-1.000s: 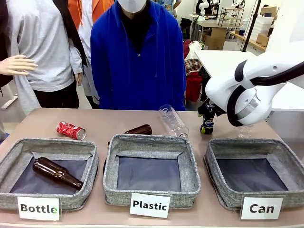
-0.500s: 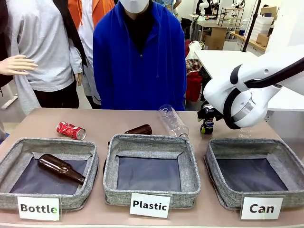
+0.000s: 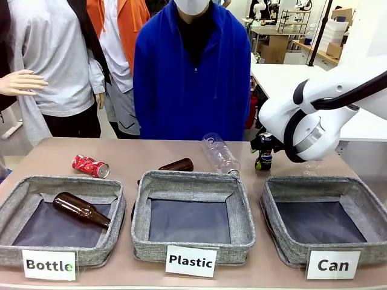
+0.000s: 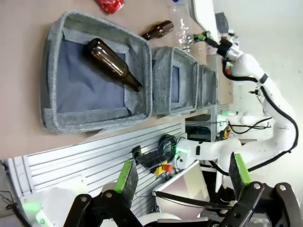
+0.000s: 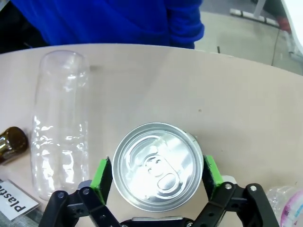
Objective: Sort the can waste into the basket.
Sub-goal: Pick up the can waste from the table and place it in the right Fabric basket.
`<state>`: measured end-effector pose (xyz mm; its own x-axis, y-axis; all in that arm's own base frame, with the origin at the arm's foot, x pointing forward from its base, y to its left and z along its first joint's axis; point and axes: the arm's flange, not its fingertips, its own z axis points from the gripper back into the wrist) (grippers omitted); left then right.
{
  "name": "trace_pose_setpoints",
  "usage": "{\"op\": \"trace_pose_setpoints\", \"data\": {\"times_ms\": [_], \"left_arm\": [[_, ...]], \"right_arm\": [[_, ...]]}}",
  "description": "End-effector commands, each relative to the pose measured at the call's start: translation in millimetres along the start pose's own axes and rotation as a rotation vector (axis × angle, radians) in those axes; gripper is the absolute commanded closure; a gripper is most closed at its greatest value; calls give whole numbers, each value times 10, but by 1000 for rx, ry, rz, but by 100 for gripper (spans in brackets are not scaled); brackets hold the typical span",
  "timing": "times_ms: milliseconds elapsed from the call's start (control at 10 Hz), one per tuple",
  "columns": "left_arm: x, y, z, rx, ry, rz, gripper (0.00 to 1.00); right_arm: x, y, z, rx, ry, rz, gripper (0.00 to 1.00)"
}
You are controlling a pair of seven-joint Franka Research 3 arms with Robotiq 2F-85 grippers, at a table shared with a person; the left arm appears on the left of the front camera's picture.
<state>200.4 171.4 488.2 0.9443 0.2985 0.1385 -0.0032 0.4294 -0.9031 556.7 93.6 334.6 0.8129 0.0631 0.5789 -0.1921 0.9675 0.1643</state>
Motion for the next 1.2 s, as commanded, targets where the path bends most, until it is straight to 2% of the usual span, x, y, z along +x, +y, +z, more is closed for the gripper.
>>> {"op": "trace_pose_setpoints", "data": {"times_ms": [0, 100, 200, 300, 500, 700, 800, 900, 1000, 1100], "left_arm": [[-55, -18, 107, -66, -25, -8, 0], [-55, -18, 107, -66, -25, -8, 0], [-55, -18, 107, -66, -25, -8, 0], [-55, -18, 107, -66, -25, -8, 0], [-55, -18, 107, -66, -25, -8, 0], [-55, -18, 107, -66, -25, -8, 0], [-55, -18, 107, -66, -25, -8, 0], [-55, -18, 107, -66, -25, -8, 0], [-55, -18, 107, -66, -25, -8, 0], [-55, -18, 107, -66, -25, -8, 0]], "right_arm": [[-51, -113, -3, 56, -24, 4, 59], [-39, -128, 10, 63, -34, -5, 100], [-56, -130, 7, 61, -32, -4, 100], [-59, -136, 12, 61, -30, -2, 75], [-38, -130, 27, 52, -30, -4, 100], [-4, -78, 264, 70, -47, 36, 100], [46, -22, 639, 102, -73, 87, 100], [87, 39, 1160, 196, -66, 145, 100], [73, 78, 1719, 267, -25, 209, 100], [-37, 101, 2264, 354, 96, 311, 100]]}}
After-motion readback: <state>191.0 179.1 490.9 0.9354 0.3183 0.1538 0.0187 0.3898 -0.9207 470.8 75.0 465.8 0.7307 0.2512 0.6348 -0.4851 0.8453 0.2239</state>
